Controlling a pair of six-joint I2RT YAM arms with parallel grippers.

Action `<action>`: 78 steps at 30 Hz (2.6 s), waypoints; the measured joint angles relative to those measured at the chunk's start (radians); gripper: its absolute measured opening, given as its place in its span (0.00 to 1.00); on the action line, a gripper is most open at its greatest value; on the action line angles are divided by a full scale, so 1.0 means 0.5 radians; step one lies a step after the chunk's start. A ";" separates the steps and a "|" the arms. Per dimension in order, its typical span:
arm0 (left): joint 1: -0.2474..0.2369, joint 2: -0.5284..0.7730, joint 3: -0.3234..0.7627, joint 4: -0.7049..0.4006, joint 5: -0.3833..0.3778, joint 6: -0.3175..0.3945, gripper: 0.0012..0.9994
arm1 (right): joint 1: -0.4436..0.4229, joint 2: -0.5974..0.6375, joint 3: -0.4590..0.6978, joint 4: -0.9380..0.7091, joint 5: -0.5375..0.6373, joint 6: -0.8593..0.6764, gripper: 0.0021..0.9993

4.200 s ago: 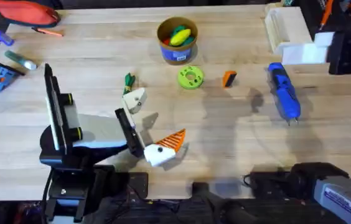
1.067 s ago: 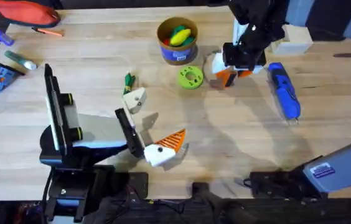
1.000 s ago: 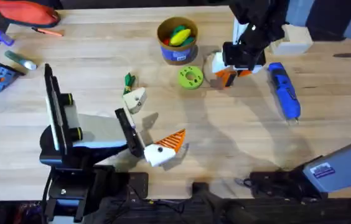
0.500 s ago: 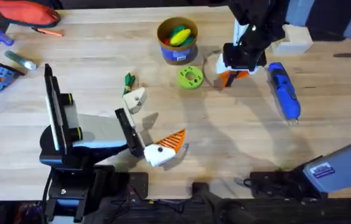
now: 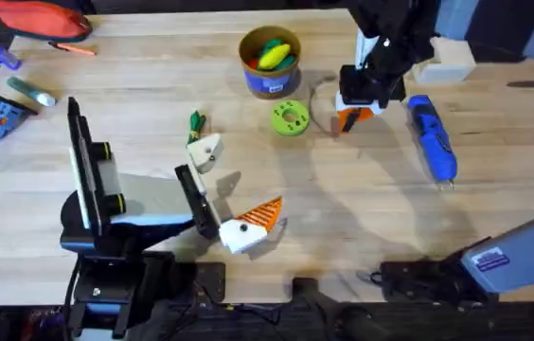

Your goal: Pick up the gripper from the table and insert it into the empty holder that is missing its gripper. Then pick up a screw, insert it into the mounting hole, and use the screwdriver to tighten it. Finally, clean up the table by picking up the vegetable and placing it into the bucket.

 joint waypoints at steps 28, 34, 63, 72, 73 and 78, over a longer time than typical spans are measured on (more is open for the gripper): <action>0.000 0.000 0.000 -0.001 0.001 0.000 0.99 | -0.564 -1.413 -1.389 1.628 -2.454 0.171 0.01; 0.000 0.000 0.000 0.000 0.001 0.000 0.99 | -0.564 -1.198 -1.478 1.987 -2.861 0.309 0.01; 0.000 0.000 0.000 0.000 0.001 0.000 0.99 | -0.523 -0.521 -1.812 4.024 -3.169 1.561 0.01; 0.000 0.000 0.000 0.000 0.001 0.000 0.99 | -0.224 -0.296 -1.706 4.013 -3.170 1.650 0.01; 0.000 0.000 0.000 -0.001 0.001 0.000 0.99 | -0.195 -0.283 -1.677 4.014 -3.169 1.659 0.01; 0.000 0.000 0.000 -0.001 0.001 0.000 0.99 | -0.129 -0.217 -1.570 4.018 -3.170 1.686 0.01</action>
